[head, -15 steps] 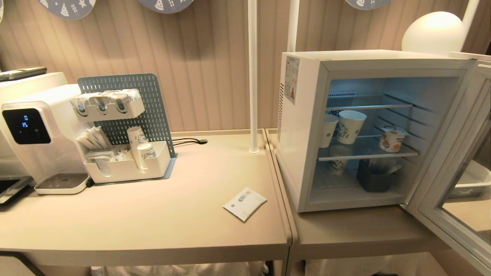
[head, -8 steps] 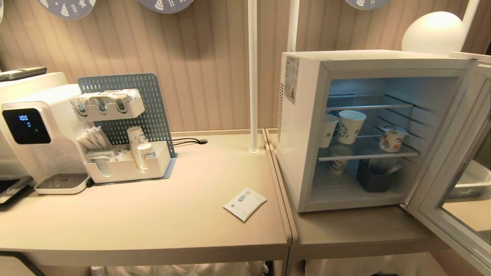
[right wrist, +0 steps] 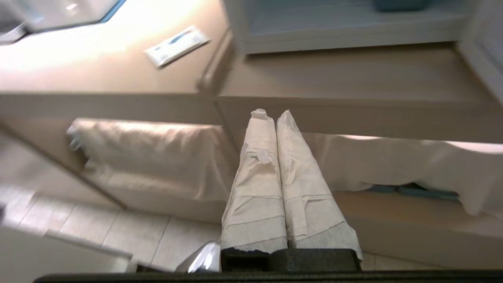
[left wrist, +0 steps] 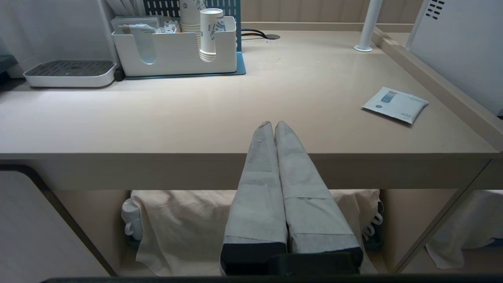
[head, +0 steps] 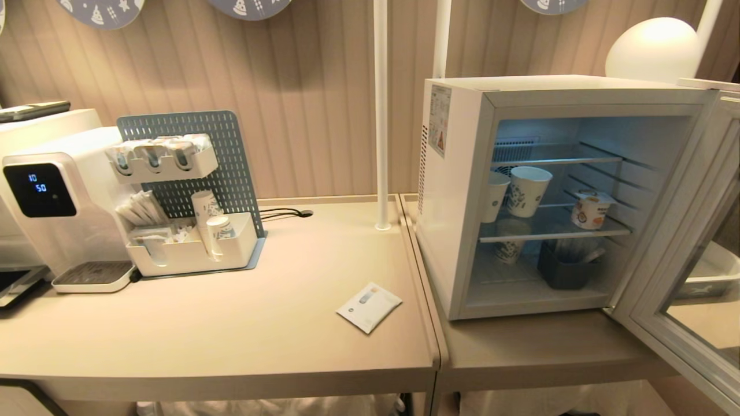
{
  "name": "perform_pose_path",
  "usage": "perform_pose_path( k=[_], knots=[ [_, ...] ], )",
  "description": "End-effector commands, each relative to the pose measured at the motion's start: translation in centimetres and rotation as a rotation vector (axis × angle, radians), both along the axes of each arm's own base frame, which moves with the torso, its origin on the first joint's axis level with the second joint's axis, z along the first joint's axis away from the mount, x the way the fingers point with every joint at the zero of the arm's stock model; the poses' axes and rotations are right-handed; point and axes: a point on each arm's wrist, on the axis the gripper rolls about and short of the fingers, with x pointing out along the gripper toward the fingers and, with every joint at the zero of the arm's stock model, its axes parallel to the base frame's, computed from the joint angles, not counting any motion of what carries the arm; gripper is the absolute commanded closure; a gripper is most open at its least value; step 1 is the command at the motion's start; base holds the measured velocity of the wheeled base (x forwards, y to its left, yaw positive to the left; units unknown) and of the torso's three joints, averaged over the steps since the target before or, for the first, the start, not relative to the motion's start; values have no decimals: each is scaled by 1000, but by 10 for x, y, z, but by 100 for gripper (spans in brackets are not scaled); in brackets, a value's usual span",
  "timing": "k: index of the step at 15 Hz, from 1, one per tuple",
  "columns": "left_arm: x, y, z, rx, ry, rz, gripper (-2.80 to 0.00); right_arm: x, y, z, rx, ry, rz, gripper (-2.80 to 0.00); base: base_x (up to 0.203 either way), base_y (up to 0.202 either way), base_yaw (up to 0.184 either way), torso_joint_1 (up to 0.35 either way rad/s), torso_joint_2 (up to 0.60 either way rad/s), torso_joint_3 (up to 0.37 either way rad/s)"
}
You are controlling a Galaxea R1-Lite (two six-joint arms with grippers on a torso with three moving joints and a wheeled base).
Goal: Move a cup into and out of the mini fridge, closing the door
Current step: Close the freezer door
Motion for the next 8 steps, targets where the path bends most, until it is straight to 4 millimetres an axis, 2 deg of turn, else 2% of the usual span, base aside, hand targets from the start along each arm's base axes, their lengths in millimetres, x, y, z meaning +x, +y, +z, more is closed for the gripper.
perform_pose_path(
  k=[1, 5, 8],
  knots=[
    [0, 0, 0, 0, 1, 0, 0, -5, 0, 1, 26, 3, 58, 0, 0, 0, 0, 0, 0, 0],
    [0, 0, 0, 0, 1, 0, 0, -27, -2, -5, 78, -163, -36, 0, 0, 0, 0, 0, 0, 0],
    [0, 0, 0, 0, 1, 0, 0, -24, -6, -11, 70, -170, -262, 0, 0, 0, 0, 0, 0, 0]
  ],
)
